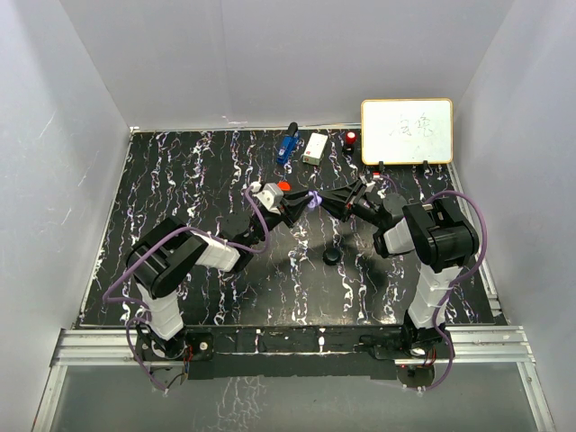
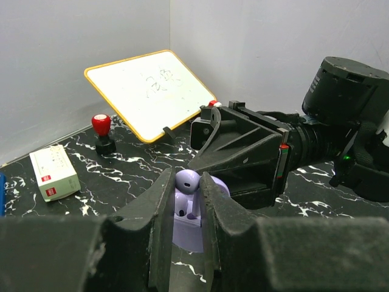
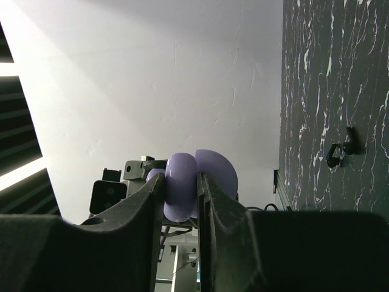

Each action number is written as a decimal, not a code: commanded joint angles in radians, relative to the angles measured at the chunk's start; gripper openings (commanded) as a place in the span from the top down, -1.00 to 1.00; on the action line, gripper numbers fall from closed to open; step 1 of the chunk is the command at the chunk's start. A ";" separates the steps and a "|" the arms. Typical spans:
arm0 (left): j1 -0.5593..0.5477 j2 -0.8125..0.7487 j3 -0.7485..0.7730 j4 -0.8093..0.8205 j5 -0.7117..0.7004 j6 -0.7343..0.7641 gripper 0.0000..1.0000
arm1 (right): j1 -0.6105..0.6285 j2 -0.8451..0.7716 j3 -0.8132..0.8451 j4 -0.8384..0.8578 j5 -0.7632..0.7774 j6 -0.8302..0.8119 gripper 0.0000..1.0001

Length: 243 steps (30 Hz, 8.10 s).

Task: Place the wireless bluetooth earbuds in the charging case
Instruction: Place the earbud in the charging case, then adjust the earbud at the center of the board.

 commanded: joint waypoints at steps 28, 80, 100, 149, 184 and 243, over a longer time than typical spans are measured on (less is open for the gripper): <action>-0.005 0.014 -0.005 0.195 0.009 0.034 1.00 | 0.003 0.013 -0.004 0.245 0.014 0.037 1.00; -0.005 -0.145 -0.087 0.192 -0.173 -0.061 -0.15 | -0.005 0.030 0.002 0.243 0.016 0.023 1.00; 0.045 -0.259 0.074 -0.498 0.095 -0.542 -0.57 | -0.004 -0.112 0.015 -0.089 0.019 -0.235 1.00; 0.061 -0.198 0.125 -0.532 0.047 -0.465 -0.57 | -0.004 -0.147 0.025 -0.107 0.011 -0.233 1.00; 0.061 -0.246 0.052 -0.540 0.097 -0.518 -0.52 | -0.005 -0.124 0.035 -0.106 0.018 -0.233 1.00; 0.059 -0.272 0.090 -0.548 0.124 -0.522 -0.50 | -0.005 -0.091 0.052 -0.123 0.028 -0.240 1.00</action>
